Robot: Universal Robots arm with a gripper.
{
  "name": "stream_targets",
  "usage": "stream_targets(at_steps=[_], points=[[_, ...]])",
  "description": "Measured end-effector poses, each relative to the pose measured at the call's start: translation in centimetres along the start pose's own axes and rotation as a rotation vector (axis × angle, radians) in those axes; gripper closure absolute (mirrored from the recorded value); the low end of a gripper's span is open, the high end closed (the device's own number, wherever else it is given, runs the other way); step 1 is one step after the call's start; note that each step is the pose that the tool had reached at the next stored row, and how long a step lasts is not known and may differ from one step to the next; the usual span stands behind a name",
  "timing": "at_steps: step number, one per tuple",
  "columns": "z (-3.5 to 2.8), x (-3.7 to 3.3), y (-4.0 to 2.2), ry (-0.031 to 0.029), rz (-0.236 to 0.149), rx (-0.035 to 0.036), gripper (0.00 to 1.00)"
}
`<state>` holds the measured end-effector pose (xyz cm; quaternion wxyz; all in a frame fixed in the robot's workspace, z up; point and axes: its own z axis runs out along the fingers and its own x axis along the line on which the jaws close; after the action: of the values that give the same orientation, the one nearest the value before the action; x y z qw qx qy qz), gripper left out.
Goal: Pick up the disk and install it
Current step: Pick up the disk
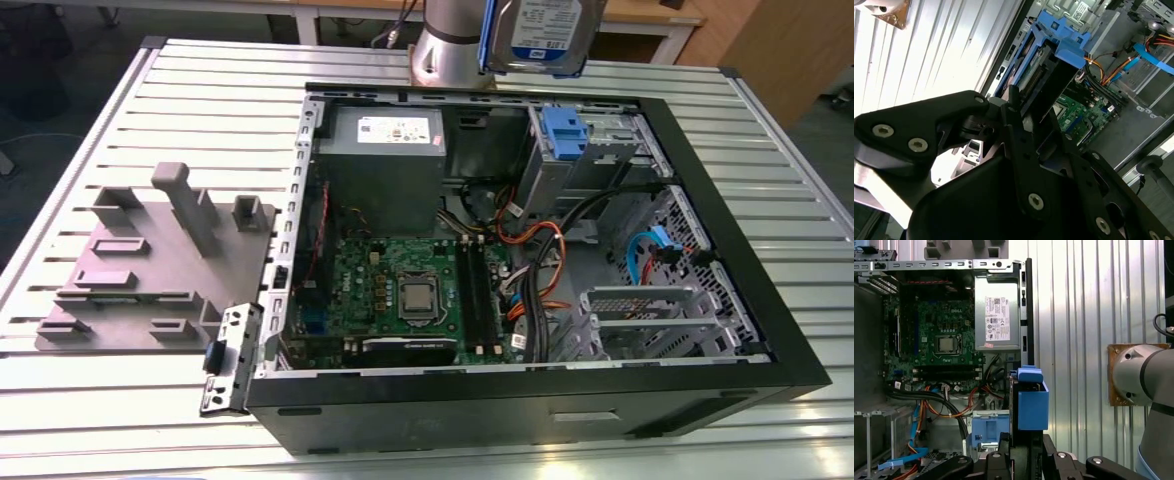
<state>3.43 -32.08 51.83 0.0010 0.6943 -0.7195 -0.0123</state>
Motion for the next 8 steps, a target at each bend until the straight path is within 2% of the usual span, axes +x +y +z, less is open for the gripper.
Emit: stream_targets(at_steps=[6,8], points=[[0.0,0.02,0.02,0.0002,0.0,0.0,0.65],[0.0,0.26,0.01,0.0001,0.0,0.0,0.65]])
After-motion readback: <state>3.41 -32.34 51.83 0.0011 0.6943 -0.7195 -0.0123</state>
